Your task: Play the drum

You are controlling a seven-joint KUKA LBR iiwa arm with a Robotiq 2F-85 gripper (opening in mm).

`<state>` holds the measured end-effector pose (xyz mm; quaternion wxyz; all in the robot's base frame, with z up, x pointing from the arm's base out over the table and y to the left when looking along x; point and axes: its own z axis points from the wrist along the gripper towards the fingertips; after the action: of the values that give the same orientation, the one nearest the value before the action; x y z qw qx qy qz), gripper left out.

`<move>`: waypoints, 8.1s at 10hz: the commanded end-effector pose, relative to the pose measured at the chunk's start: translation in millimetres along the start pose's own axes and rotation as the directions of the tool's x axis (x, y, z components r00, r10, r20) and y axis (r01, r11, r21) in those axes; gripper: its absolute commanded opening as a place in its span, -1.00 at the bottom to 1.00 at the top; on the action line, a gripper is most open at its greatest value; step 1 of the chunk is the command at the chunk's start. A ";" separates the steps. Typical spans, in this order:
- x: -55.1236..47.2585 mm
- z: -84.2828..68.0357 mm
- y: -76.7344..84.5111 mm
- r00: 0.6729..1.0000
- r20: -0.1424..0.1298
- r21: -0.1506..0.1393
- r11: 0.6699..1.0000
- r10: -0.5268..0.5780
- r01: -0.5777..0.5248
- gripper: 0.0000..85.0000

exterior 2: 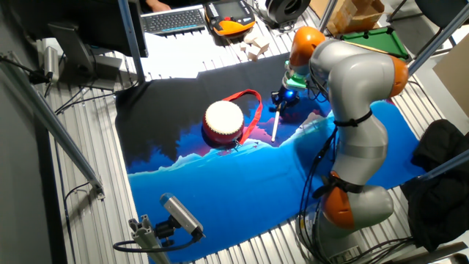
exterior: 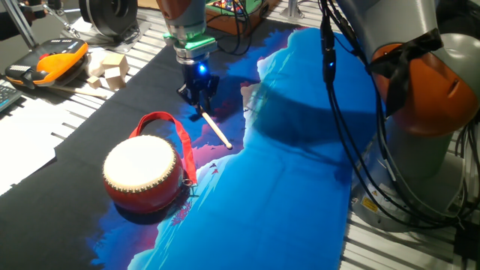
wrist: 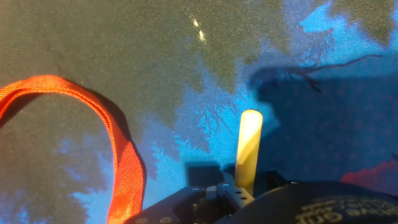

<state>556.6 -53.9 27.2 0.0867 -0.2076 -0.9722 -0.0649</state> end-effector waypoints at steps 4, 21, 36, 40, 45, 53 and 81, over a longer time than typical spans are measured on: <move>-0.5 1.4 -0.3 0.999 -0.034 -0.020 1.000 -0.009 0.008 -0.20; -4.4 7.3 -1.0 0.996 -0.086 0.027 1.000 0.007 -0.004 -0.20; 24.5 -47.0 16.7 0.965 -0.158 -0.114 0.967 0.207 -0.226 -1.00; 41.3 -86.9 19.0 0.930 -0.198 -0.214 0.912 0.309 -0.349 -1.00; 59.3 -99.7 39.0 0.908 -0.115 -0.207 0.884 0.403 -0.419 -1.00; 60.7 -100.8 38.2 0.961 -0.034 -0.103 0.955 0.274 -0.276 -1.00; 24.9 -130.4 167.2 0.884 0.093 -0.127 0.886 0.457 -0.445 -1.00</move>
<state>622.1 86.4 174.1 0.0304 -0.4350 -0.8963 -0.0807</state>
